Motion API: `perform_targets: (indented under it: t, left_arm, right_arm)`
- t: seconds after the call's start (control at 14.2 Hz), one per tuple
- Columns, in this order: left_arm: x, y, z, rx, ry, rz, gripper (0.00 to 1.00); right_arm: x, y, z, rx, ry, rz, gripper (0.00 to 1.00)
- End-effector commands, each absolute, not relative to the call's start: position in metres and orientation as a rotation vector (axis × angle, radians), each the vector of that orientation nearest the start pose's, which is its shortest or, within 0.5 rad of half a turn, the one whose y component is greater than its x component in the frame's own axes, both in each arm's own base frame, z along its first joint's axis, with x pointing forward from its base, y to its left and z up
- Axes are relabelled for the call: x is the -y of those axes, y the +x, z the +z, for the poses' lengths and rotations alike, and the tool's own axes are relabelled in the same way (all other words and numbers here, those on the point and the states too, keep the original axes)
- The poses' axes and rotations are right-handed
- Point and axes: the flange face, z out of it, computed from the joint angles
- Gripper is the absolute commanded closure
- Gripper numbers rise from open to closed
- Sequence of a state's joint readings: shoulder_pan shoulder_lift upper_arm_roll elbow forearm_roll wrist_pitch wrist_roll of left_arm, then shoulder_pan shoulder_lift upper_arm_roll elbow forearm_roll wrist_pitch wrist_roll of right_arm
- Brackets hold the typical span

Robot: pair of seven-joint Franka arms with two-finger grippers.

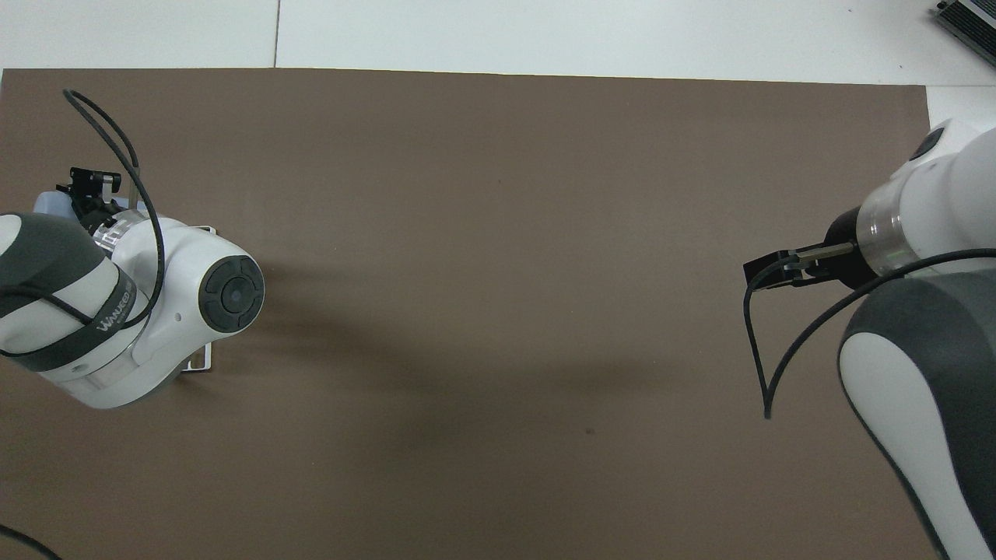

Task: Hang cup on cup holder
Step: 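Lower the cup onto a rack peg with the left gripper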

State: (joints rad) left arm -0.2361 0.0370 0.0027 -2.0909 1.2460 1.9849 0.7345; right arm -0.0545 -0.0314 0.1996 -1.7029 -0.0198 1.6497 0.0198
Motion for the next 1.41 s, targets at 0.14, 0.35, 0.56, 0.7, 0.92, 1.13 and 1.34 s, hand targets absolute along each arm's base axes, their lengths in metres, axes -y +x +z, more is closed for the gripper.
perform_targets:
  t: [0.14,0.35,0.56,0.7,0.92,1.13,1.34]
  left_arm:
    - [0.07,0.551,0.432,-1.457,-1.452,0.412,0.0]
    - [0.07,0.549,0.437,-1.36,-1.519,0.401,0.0]
    - [0.072,0.543,0.451,-1.189,-1.717,0.348,0.0]
    - [0.068,0.544,0.478,-1.132,-1.921,0.296,0.0]
    - [0.045,0.543,0.514,-1.008,-2.32,0.187,0.0]
    - [0.04,0.531,0.543,-0.912,-2.645,0.088,0.0]
    - [0.042,0.528,0.585,-0.824,-2.774,0.053,0.0]
  right_arm:
    - [-0.076,0.537,0.587,0.169,-3.151,0.017,0.0]
    - [-0.076,0.537,0.587,0.169,-3.151,0.017,0.0]
    - [-0.076,0.537,0.587,0.169,-3.151,0.017,0.0]
    - [-0.076,0.537,0.587,0.169,-3.151,0.017,0.0]
    - [-0.077,0.537,0.587,0.169,-3.15,0.017,0.0]
    - [-0.076,0.537,0.587,0.169,-3.151,0.017,0.0]
    - [-0.077,0.537,0.587,0.169,-3.15,0.017,0.0]
